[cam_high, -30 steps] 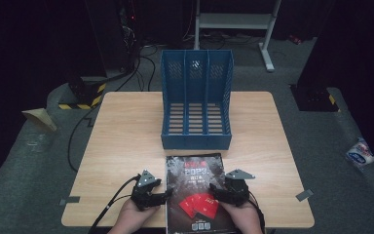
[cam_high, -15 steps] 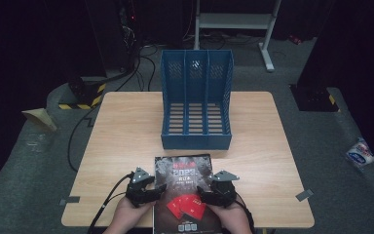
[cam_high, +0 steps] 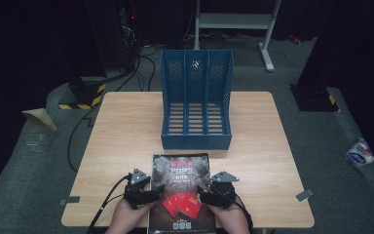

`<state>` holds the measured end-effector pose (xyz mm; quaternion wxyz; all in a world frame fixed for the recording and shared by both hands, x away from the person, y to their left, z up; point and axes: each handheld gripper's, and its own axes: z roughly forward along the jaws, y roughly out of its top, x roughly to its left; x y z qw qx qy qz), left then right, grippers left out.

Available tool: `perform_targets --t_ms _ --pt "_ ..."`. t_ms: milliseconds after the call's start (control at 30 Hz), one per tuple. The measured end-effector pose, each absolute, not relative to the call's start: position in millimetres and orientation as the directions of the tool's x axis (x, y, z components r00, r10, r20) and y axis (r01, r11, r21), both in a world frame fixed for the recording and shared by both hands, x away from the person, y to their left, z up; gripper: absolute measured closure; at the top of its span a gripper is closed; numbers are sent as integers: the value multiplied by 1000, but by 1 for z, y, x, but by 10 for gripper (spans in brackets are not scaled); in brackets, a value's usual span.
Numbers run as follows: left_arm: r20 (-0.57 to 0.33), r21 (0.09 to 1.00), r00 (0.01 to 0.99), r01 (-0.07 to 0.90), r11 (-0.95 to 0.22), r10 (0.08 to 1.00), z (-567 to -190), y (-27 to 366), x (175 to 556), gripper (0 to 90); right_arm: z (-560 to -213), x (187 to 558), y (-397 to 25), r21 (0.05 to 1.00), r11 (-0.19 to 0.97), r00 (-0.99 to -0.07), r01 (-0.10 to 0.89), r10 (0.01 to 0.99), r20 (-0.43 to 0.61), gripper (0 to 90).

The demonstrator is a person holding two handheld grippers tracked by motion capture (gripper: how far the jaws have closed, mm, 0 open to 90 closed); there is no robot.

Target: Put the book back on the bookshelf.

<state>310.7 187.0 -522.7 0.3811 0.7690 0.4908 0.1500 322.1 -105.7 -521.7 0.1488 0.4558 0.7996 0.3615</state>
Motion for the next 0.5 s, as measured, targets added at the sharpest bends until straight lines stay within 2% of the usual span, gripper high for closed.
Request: perform_targets --t_ms 133,267,433,500 --pt "-140 735 457 643 -218 878 -523 184 310 281 -522 321 -101 715 328 -545 617 834 88 275" --pt "-115 740 459 631 -232 881 -524 181 308 304 -522 320 -95 715 334 -554 614 827 89 253" --pt "-61 741 463 615 -271 884 -524 178 307 316 -520 325 -112 716 180 -519 675 805 288 306" --pt "-66 741 459 617 -264 886 -524 178 306 323 -519 325 -115 717 162 -519 678 796 311 307"
